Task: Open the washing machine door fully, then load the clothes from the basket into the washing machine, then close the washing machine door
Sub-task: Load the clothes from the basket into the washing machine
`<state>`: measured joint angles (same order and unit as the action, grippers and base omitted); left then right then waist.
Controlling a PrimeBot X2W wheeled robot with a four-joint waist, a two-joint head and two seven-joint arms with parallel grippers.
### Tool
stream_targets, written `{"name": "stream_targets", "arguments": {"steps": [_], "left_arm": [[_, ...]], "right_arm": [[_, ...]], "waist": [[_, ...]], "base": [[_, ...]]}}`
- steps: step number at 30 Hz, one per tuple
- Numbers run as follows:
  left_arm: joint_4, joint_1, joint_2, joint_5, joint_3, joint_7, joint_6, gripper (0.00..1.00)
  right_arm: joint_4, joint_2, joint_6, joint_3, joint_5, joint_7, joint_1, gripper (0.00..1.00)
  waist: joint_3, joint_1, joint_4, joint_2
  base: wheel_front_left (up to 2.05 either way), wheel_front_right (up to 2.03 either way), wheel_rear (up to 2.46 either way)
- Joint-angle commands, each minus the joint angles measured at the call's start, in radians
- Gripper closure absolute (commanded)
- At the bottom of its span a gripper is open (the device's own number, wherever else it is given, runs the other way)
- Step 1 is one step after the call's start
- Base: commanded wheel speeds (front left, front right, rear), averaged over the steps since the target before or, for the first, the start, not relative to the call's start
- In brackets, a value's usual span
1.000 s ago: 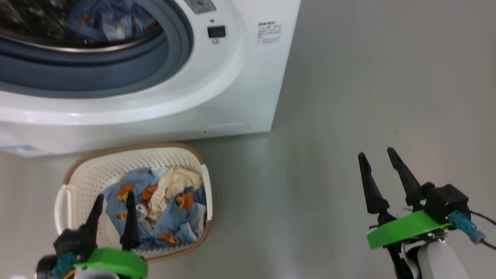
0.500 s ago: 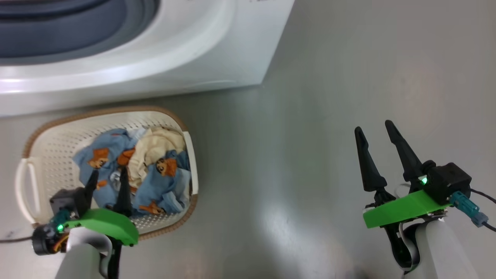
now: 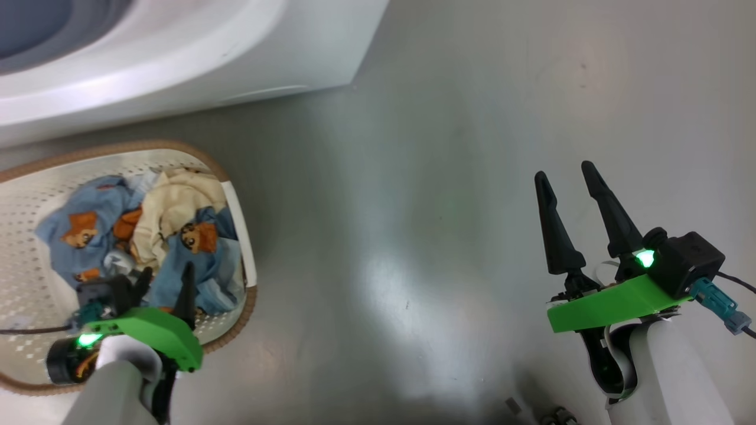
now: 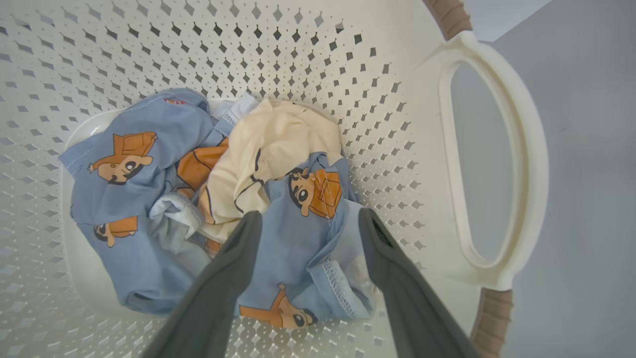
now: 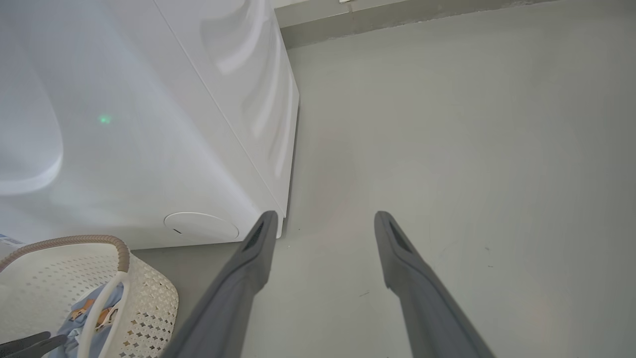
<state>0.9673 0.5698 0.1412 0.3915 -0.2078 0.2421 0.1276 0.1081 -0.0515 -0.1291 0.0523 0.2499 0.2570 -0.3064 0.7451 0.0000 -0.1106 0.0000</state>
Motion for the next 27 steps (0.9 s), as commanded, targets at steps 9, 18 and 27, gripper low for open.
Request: {"name": "stream_targets", "arguments": {"steps": [9,18,27], "left_arm": [[0.044,0.041,0.125,0.121,-0.104,-0.029,0.003,0.00],[0.066,0.101,0.194,0.209,-0.189,-0.081,0.003,0.00],[0.052,0.173,0.248,0.325,-0.260,-0.201,0.003,0.00]], "right_arm": [[-0.034,0.001,-0.002,0.033,0.033,0.005,0.013,0.00],[-0.045,0.001,-0.002,0.040,0.055,0.005,0.002,0.00],[-0.048,0.001,-0.002,0.053,0.070,0.005,-0.009,0.00]], "waist": [[0.082,0.0000,-0.060,0.0000],[0.139,0.0000,-0.085,0.0000],[0.175,0.0000,-0.110,0.0000]], "base": [[0.00,0.00,0.00],[0.00,0.00,0.00],[0.00,0.00,0.00]]}}
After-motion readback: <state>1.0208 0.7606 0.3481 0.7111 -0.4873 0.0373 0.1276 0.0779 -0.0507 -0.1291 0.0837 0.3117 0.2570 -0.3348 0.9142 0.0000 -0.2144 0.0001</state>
